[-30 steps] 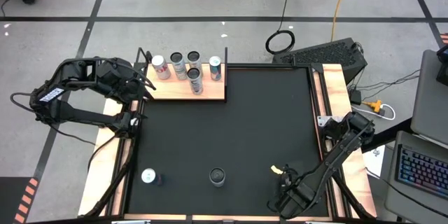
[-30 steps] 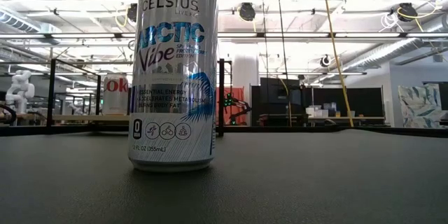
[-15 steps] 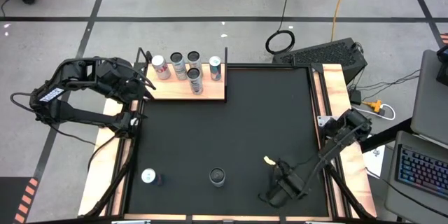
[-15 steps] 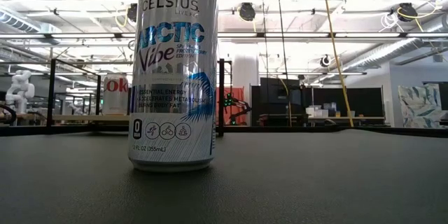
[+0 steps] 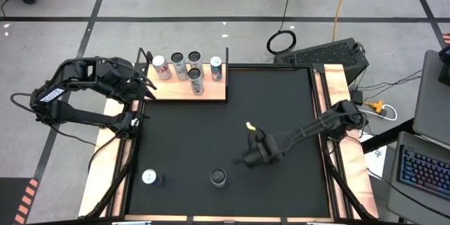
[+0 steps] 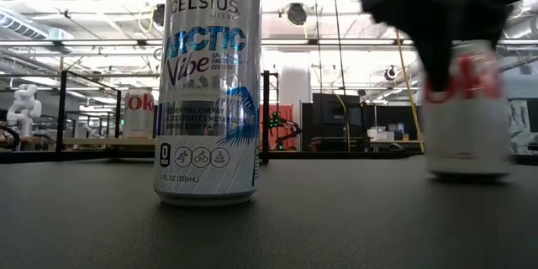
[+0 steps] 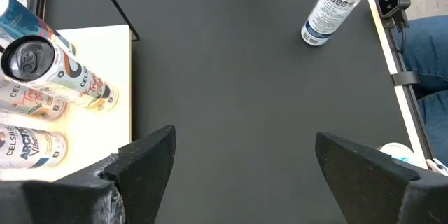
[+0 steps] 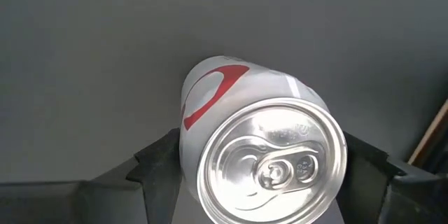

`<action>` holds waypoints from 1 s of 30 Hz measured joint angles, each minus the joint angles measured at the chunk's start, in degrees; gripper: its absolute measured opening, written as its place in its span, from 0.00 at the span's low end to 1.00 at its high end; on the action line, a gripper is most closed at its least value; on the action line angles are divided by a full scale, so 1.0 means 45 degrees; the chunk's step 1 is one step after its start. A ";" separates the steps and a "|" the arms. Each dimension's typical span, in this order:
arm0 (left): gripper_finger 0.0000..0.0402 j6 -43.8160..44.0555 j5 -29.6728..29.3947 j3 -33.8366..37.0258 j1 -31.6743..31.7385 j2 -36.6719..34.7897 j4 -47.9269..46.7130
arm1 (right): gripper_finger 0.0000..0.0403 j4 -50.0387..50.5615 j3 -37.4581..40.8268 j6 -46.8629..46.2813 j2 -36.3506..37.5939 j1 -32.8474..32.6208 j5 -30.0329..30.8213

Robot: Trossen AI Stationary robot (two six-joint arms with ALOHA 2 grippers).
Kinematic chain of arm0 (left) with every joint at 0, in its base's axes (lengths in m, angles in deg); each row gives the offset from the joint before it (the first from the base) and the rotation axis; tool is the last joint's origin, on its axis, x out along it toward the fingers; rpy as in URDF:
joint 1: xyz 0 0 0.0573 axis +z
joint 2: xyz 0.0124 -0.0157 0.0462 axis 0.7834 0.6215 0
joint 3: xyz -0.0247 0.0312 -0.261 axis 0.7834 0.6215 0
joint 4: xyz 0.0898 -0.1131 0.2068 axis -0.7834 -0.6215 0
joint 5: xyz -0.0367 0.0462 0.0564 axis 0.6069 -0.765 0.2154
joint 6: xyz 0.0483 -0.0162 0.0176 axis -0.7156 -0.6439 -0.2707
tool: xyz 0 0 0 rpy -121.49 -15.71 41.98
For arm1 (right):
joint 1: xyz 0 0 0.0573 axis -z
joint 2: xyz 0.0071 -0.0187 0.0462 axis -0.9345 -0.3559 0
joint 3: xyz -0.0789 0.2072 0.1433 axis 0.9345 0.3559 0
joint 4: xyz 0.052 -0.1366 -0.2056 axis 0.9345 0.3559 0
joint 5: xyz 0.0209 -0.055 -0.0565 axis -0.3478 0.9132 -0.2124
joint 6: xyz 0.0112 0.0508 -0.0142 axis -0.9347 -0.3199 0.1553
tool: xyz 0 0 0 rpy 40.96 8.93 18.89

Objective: Place canned beverage on shelf
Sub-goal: Put the red silver soda can on the shelf aligned with the red silver soda can

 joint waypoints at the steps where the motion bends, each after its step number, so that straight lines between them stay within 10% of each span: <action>1: 0.86 -0.0001 0.0000 0.0000 0.0000 0.0000 0.0000 | 0.65 -0.0096 0.0000 0.0518 0.0000 0.0292 0.0112; 30: 0.86 0.1122 -0.0216 0.0000 0.0001 0.0126 -0.0025 | 0.65 -0.5757 -0.0628 1.0688 -0.0063 0.5380 0.0512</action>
